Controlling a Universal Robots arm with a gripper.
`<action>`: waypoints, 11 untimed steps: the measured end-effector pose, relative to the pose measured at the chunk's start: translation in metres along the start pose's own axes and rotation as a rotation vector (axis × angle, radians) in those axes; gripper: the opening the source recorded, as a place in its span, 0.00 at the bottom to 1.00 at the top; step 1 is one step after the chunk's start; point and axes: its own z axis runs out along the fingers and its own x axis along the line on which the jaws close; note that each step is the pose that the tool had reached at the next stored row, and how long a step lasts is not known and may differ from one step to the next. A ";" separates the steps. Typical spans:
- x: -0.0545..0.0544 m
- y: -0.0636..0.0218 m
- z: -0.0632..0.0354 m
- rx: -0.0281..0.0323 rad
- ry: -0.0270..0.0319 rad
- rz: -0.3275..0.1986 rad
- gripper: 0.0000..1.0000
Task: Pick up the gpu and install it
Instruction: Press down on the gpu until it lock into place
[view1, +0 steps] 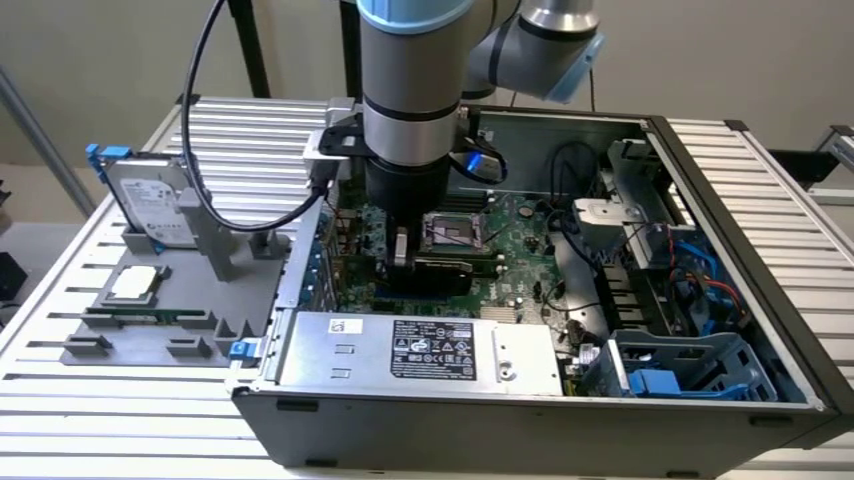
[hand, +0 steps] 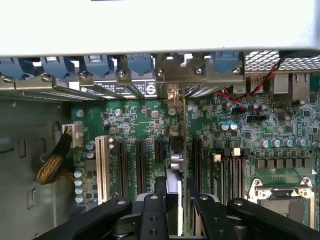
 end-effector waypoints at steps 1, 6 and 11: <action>0.000 0.0000 0.0000 0.0001 0.0000 0.000 0.00; 0.000 0.0000 0.0000 0.0000 0.0000 0.000 0.00; 0.000 0.0001 0.0000 0.0000 0.0000 0.000 1.00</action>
